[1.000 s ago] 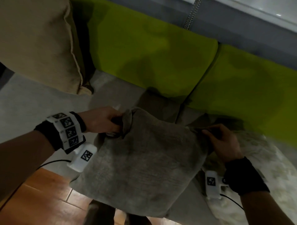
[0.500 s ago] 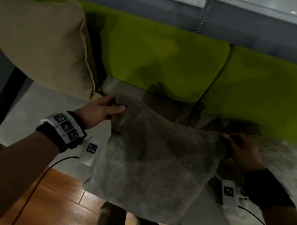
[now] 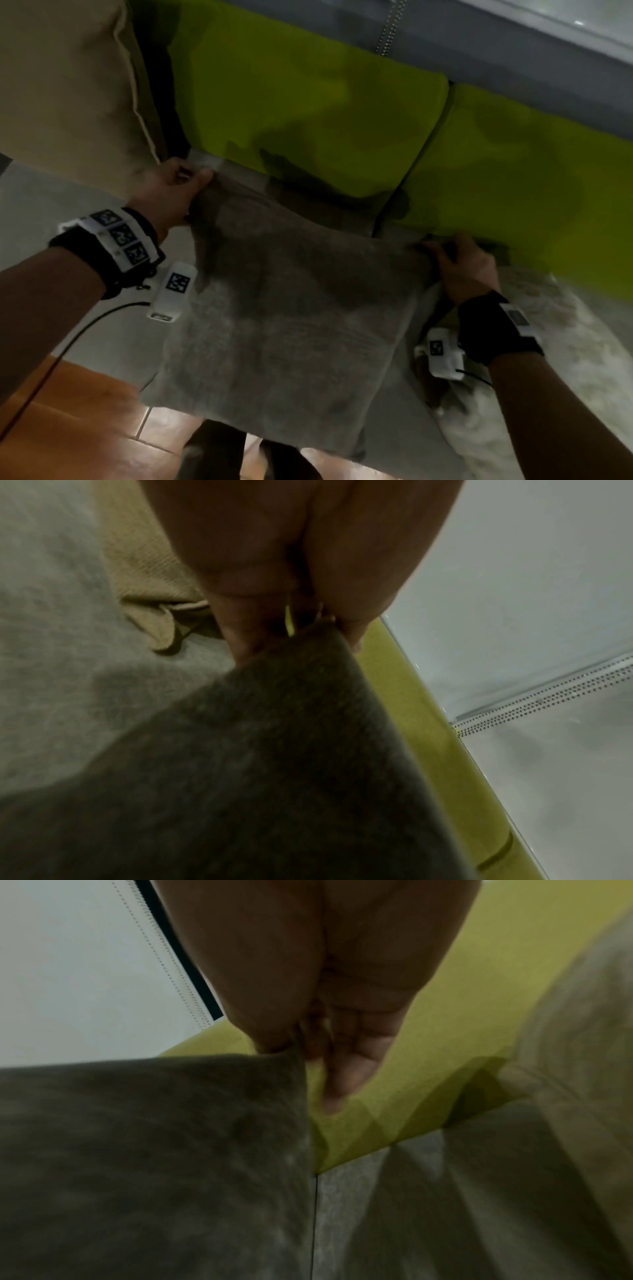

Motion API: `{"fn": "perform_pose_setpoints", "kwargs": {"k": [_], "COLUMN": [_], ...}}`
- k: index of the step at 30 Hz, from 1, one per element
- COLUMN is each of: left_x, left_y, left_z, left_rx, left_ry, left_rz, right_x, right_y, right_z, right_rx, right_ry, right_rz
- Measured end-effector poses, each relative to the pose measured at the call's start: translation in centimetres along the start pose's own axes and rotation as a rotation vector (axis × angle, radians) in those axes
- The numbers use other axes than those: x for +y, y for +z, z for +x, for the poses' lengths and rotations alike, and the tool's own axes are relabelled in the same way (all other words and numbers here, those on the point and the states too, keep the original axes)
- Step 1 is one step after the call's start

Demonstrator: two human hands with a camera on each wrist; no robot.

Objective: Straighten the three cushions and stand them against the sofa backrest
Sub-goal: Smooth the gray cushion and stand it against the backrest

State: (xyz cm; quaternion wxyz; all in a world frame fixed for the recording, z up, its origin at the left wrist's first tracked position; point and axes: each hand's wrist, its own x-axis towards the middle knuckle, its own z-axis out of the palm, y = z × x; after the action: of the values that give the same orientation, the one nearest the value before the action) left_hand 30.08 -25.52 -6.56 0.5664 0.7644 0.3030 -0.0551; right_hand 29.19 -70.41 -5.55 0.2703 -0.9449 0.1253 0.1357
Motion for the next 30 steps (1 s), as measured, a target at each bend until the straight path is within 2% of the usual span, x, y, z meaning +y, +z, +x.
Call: {"fn": "perform_pose_setpoints", "kwargs": {"k": [2,5,7,9,12,15,18,21,26,30], "left_x": [0.8,1.7,2.0,2.6,2.7,1.9,0.6,-1.4,-4.7,-5.1], "left_y": [-0.2,-1.2,-0.6,0.9,3.2,4.8,6.5,7.1,7.5,7.6], "left_z": [0.3,-0.3,-1.8,-3.8,-4.9,-4.0,-3.3,-2.2,0.4,2.7], "left_rx": [0.002,-0.004,-0.131,-0.299,-0.535,-0.648,-0.715,-0.808,-0.874,-0.895], "left_ry": [0.035,0.258,0.500,0.734,0.972,0.999,1.043,1.001,0.811,0.686], "left_rz": [0.007,0.316,0.569,0.757,1.023,1.192,1.262,1.260,1.217,1.235], "right_x": [-0.2,0.0,-0.1,-0.1,-0.3,-0.7,-0.9,-0.3,1.0,2.4], "right_y": [0.1,0.1,0.5,1.6,2.9,3.8,5.6,8.4,11.7,12.0], "right_z": [0.1,-1.6,-3.4,-4.7,-4.9,-3.7,-2.1,-0.8,1.2,3.2], "right_rx": [-0.015,0.077,0.107,0.048,-0.067,-0.132,-0.227,-0.368,-0.551,-0.611], "right_ry": [-0.054,-0.265,-0.510,-0.704,-0.831,-0.827,-0.842,-0.816,-0.628,-0.386], "right_rz": [-0.046,-0.136,-0.209,-0.354,-0.451,-0.414,-0.388,-0.330,-0.235,-0.186]}}
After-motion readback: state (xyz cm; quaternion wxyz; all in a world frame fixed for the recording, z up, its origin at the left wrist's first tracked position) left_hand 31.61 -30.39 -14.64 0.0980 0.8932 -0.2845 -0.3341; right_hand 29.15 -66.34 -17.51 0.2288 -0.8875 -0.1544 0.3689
